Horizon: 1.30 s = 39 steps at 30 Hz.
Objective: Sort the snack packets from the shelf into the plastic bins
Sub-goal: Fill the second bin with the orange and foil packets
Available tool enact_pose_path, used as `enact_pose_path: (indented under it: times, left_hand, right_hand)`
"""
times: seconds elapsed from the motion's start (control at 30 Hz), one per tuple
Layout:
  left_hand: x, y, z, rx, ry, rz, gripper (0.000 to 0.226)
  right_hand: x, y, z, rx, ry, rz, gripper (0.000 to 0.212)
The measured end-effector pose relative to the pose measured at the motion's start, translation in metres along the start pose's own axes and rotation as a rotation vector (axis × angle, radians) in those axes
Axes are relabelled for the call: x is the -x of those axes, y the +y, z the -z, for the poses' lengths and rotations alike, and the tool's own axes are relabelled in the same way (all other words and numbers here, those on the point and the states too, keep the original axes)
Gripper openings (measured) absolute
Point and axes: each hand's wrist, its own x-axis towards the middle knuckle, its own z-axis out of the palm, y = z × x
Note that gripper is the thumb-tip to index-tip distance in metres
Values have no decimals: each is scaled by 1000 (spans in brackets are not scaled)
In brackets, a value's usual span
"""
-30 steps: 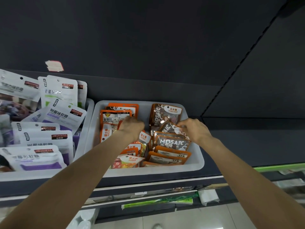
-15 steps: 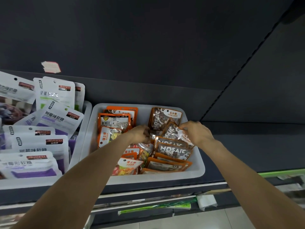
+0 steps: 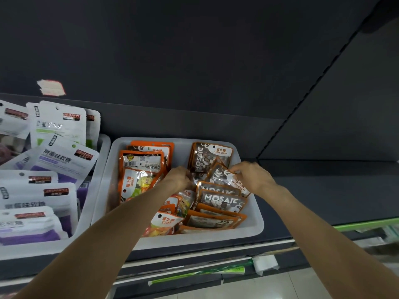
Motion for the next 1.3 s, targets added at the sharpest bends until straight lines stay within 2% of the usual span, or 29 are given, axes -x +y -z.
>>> enact_pose_path:
  times: [0.23, 0.33, 0.47, 0.57, 0.63, 0.73, 0.8, 0.9, 0.97, 1.07, 1.17, 1.23, 1.3]
  left_hand:
    - [0, -5, 0, 76, 43, -57, 31]
    - [3, -4, 6, 134, 131, -119, 25]
    - [6, -5, 15, 227, 197, -178, 16]
    - [7, -5, 18, 317, 223, -193, 12]
    - [7, -2, 22, 379, 280, -208, 10]
    - [6, 6, 32, 430, 358, -242, 9]
    - [7, 8, 35, 412, 374, -250, 9]
    - [4, 6, 35, 389, 421, -214, 11]
    - [2, 6, 35, 385, 442, -182, 14]
    - [3, 13, 38, 384, 449, -196, 14]
    - [6, 22, 43, 392, 404, -252, 9]
    - [9, 24, 41, 389, 343, -259, 7]
    - [10, 24, 37, 376, 288, -246, 6]
  right_hand:
    - [1, 5, 0, 9, 5, 5, 24]
    - [-1, 9, 3, -54, -18, 45, 25]
    - [-3, 13, 10, -90, -85, 124, 43]
    - [-2, 10, 11, -92, -100, 173, 41]
    - [-3, 8, 11, -69, -73, 196, 29]
    - [-8, 7, 12, 65, -37, 186, 27]
    - [-11, 3, 17, 56, -94, 201, 25]
    - [-11, -5, 31, -41, -166, 227, 37]
    - [-9, -8, 36, -48, -208, 241, 30]
    - [-9, -11, 35, -31, -266, 229, 28]
    - [-14, -5, 20, 1, -256, 189, 25]
    - [-19, -3, 5, 49, -189, 135, 17]
    - [-19, -5, -10, 38, -59, 77, 20]
